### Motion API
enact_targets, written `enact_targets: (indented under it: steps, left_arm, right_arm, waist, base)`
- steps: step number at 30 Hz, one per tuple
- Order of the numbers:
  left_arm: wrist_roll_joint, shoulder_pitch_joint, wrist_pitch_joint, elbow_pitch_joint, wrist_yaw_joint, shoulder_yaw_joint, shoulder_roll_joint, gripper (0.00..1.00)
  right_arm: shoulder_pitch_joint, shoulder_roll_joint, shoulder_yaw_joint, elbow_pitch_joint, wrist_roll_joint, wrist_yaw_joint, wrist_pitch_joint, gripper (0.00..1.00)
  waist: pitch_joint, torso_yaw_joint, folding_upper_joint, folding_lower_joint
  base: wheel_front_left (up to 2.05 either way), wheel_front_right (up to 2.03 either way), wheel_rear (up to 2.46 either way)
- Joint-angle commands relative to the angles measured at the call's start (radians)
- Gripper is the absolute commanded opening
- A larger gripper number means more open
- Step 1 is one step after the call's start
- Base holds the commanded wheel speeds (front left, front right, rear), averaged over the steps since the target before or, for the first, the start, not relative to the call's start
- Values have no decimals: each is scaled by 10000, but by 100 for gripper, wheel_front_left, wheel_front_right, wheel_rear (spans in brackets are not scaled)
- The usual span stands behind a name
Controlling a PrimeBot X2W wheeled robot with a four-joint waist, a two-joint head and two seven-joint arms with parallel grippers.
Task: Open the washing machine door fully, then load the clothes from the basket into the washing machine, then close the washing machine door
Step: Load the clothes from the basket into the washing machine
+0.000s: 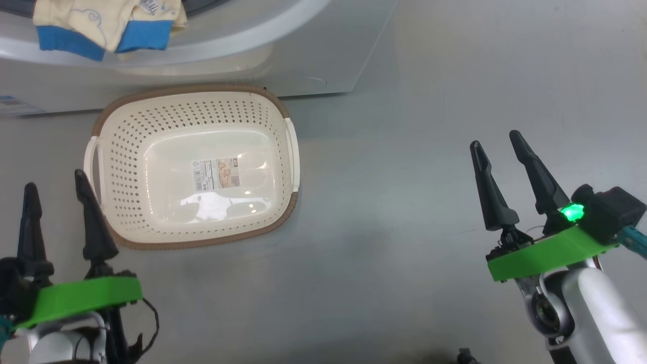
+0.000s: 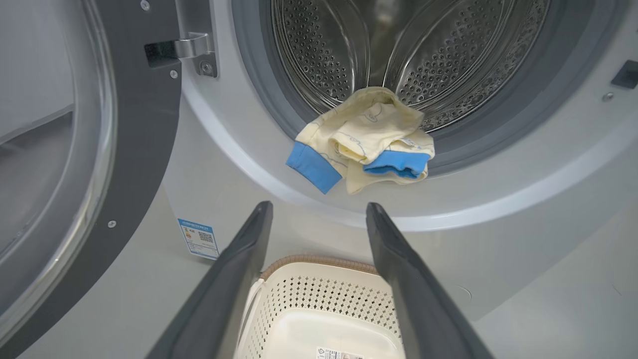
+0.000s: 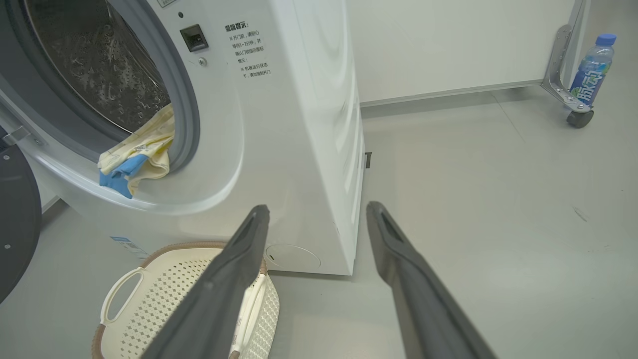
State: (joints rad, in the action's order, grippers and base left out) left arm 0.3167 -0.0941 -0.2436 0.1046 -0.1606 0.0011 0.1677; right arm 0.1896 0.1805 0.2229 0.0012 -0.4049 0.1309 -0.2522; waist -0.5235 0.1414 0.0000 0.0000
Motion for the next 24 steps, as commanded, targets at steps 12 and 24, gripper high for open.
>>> enact_targets:
  steps: [12,24]
  left_arm:
    - [-32,-3205,1406,-933,636,-22,1285,100]
    - [-94,-6603,3333,-2696,1198,-610,2021,100]
  right_arm:
    - [198,76,487,-125,-135,-2,-96,100]
    - [302,23,539,-99,-174,-2,-96,100]
  waist:
    - [-111,405,0,0]
    - [-315,764,0,0]
  base:
    - [0,0,0]
    - [0,0,0]
